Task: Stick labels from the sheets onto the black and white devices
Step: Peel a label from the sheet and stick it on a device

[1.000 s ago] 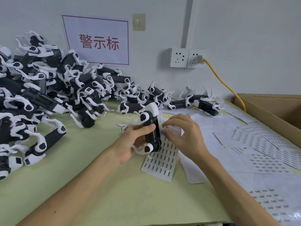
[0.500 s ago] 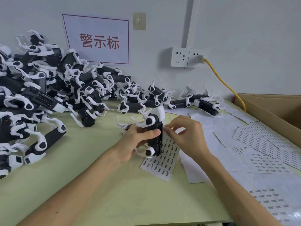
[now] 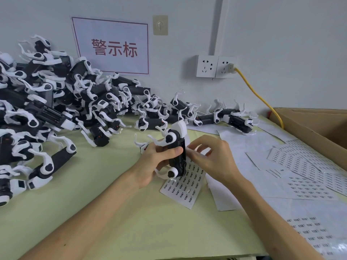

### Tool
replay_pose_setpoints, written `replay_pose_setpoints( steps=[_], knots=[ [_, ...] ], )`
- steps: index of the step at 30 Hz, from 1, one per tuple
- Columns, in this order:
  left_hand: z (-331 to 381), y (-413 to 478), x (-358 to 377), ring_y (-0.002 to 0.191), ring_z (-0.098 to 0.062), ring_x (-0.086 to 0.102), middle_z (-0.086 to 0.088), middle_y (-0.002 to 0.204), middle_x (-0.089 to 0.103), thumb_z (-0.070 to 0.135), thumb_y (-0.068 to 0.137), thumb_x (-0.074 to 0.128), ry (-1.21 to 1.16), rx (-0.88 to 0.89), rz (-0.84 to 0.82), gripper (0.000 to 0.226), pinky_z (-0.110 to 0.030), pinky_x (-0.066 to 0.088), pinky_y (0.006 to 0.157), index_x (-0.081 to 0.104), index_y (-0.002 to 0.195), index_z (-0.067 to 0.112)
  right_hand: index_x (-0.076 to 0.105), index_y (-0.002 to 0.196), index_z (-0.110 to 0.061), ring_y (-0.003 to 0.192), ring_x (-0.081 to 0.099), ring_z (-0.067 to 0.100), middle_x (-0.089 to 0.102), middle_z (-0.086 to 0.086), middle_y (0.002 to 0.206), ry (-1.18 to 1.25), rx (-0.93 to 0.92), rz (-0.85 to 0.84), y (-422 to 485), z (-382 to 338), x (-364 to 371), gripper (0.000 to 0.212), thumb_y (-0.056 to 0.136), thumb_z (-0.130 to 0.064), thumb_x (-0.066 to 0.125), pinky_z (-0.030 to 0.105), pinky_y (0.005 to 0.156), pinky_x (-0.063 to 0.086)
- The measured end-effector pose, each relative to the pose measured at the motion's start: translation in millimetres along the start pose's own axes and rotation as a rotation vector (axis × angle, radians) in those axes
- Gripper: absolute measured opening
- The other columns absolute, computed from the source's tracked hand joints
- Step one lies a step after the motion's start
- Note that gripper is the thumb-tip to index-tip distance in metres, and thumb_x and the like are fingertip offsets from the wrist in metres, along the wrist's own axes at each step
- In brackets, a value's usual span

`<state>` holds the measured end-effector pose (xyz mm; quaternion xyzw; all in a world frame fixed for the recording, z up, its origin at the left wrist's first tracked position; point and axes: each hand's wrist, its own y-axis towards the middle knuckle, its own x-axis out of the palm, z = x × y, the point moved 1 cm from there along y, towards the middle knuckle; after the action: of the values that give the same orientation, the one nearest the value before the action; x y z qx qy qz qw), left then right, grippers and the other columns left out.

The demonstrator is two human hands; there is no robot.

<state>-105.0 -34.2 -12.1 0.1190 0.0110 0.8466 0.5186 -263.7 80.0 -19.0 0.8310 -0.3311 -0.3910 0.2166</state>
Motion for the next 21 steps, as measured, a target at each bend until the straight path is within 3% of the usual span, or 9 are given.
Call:
replay_pose_setpoints(
  steps=[6, 11, 18, 21],
  knots=[
    [1.6, -2.4, 3.6, 0.103, -0.024, 0.073, -0.01, 0.107, 0.077, 0.02, 0.084, 0.072, 0.03, 0.009, -0.022, 0.019, -0.026, 0.057, 0.084, 0.082, 0.1, 0.02, 0.07, 0.072, -0.032, 0.08, 0.065, 0.006, 0.068, -0.018, 0.082, 0.048, 0.04, 0.012, -0.8, -1.9, -2.8, 0.026, 0.077, -0.057, 0.073, 0.013, 0.06, 0.042],
    [2.1, -3.5, 3.5, 0.106, -0.024, 0.073, -0.012, 0.112, 0.077, 0.022, 0.083, 0.072, 0.047, 0.001, -0.034, 0.021, -0.025, 0.056, 0.084, 0.081, 0.102, 0.02, 0.072, 0.072, -0.024, 0.077, 0.063, 0.006, 0.068, -0.015, 0.081, 0.074, 0.098, -0.01, -1.1, -0.3, -3.7, 0.017, 0.082, -0.031, 0.083, 0.012, 0.061, 0.042],
    [1.9, -3.3, 3.8, 0.107, -0.021, 0.073, -0.006, 0.108, 0.077, 0.034, 0.076, 0.079, 0.07, 0.02, -0.076, 0.029, -0.024, 0.055, 0.087, 0.081, 0.103, 0.025, 0.071, 0.07, -0.023, 0.077, 0.063, 0.008, 0.069, -0.011, 0.079, 0.115, 0.159, -0.04, -0.2, -0.8, -4.7, 0.017, 0.082, -0.028, 0.083, 0.014, 0.062, 0.04],
    [1.1, -2.6, 3.3, 0.106, -0.02, 0.073, -0.004, 0.106, 0.077, 0.034, 0.075, 0.079, 0.081, 0.023, -0.077, 0.028, -0.024, 0.055, 0.087, 0.081, 0.102, 0.026, 0.071, 0.069, -0.022, 0.077, 0.063, 0.009, 0.069, -0.01, 0.078, 0.142, 0.184, -0.057, -0.3, -2.5, -5.8, 0.018, 0.083, -0.026, 0.082, 0.021, 0.065, 0.042]
  ],
)
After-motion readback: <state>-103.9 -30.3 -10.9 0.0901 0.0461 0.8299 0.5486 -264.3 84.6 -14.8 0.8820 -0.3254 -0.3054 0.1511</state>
